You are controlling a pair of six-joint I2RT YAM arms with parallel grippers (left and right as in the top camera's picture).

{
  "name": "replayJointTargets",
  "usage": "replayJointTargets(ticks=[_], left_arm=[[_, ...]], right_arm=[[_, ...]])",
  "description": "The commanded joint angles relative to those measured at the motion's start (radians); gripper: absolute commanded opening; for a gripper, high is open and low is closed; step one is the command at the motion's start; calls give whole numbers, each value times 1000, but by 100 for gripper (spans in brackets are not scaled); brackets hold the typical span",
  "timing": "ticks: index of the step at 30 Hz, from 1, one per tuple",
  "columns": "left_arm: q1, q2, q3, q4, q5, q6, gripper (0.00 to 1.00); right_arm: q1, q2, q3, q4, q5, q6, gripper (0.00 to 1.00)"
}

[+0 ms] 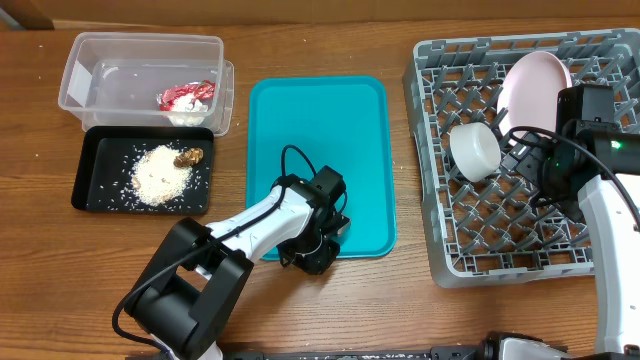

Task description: Sort waste into correct bins and load items into the dishwasher

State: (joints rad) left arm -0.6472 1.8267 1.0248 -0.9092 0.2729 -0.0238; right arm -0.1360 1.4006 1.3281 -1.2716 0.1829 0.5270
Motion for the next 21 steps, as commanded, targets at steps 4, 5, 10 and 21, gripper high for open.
replayJointTargets(ticks=[4, 5, 10, 21], left_arm=[[7, 10, 50, 2, -26, 1, 4], [7, 10, 69, -13, -42, -1, 4], [7, 9, 187, -117, -135, 1, 4], [105, -28, 579, -258, -354, -110, 22]], right_arm=[[-2, -18, 2, 5, -5, -11, 100], [-2, -18, 2, 5, -5, -11, 100], [-2, -18, 2, 5, -5, -11, 100], [39, -6, 2, 147, -489, -407, 100]])
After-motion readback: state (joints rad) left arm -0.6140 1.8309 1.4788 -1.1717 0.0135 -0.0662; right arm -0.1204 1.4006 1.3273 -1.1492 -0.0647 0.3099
